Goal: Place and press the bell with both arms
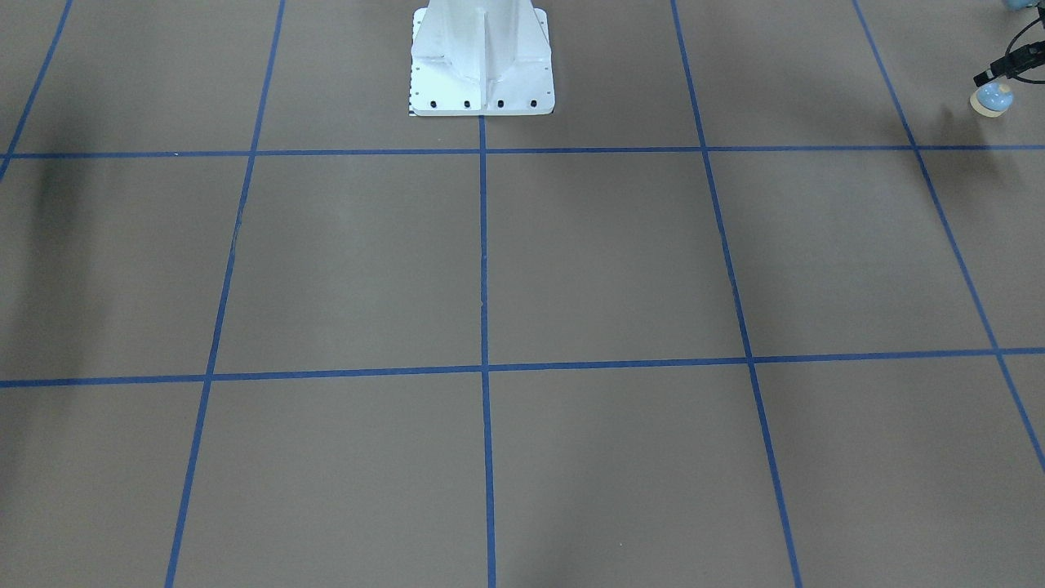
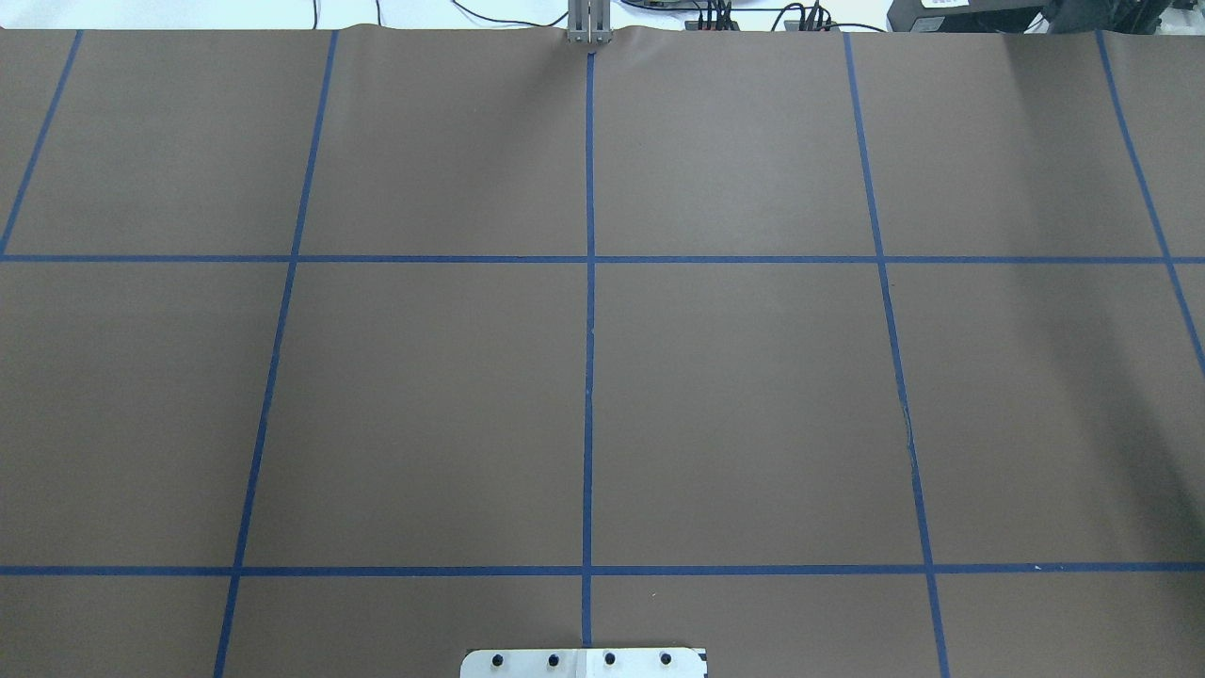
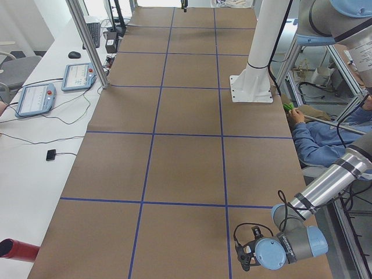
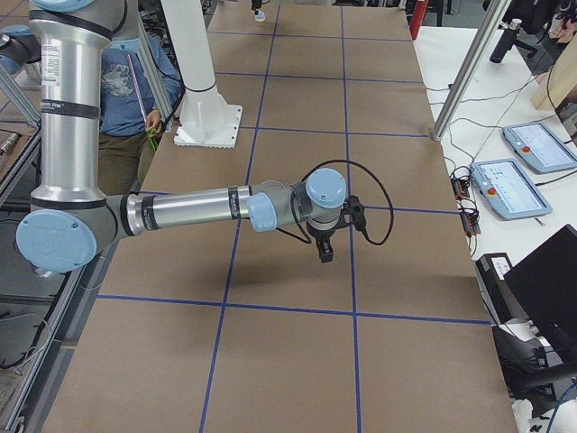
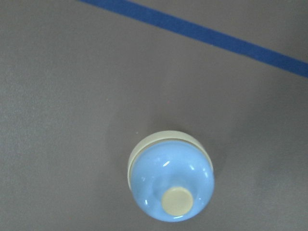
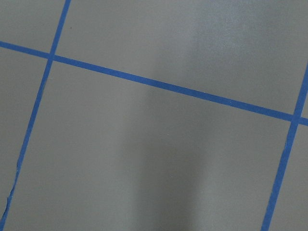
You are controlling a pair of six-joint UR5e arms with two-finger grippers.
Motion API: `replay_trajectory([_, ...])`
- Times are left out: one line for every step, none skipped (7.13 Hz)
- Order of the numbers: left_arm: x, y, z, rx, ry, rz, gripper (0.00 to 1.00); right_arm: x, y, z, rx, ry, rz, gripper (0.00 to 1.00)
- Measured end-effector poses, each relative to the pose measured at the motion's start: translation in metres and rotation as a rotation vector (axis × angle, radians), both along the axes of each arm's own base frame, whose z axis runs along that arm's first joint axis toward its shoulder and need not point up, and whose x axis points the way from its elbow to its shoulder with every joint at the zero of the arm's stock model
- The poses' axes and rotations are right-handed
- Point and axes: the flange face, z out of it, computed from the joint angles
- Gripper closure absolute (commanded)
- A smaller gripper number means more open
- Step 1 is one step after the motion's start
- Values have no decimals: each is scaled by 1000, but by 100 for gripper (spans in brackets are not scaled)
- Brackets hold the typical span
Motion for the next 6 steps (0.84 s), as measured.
replay_trajectory([0, -14, 0, 42, -1, 20, 0, 0, 0, -1, 2, 1, 0, 0])
replay_trajectory([-1, -21, 3, 76, -21, 51, 0, 0, 0, -1, 2, 1, 1, 0])
replay_trajectory([-2, -22, 6, 87, -45, 73, 0, 0, 0, -2, 3, 0, 1, 0])
replay_trajectory([-2, -21, 10, 86, -65, 90, 0, 0, 0, -3, 3, -2, 1, 0])
replay_trajectory([0, -24, 11, 90, -75, 112, 0, 0, 1, -4, 2, -5, 2, 0])
replay_trajectory([4, -31, 11, 95, -75, 136, 0, 1, 4, -4, -1, -6, 3, 0])
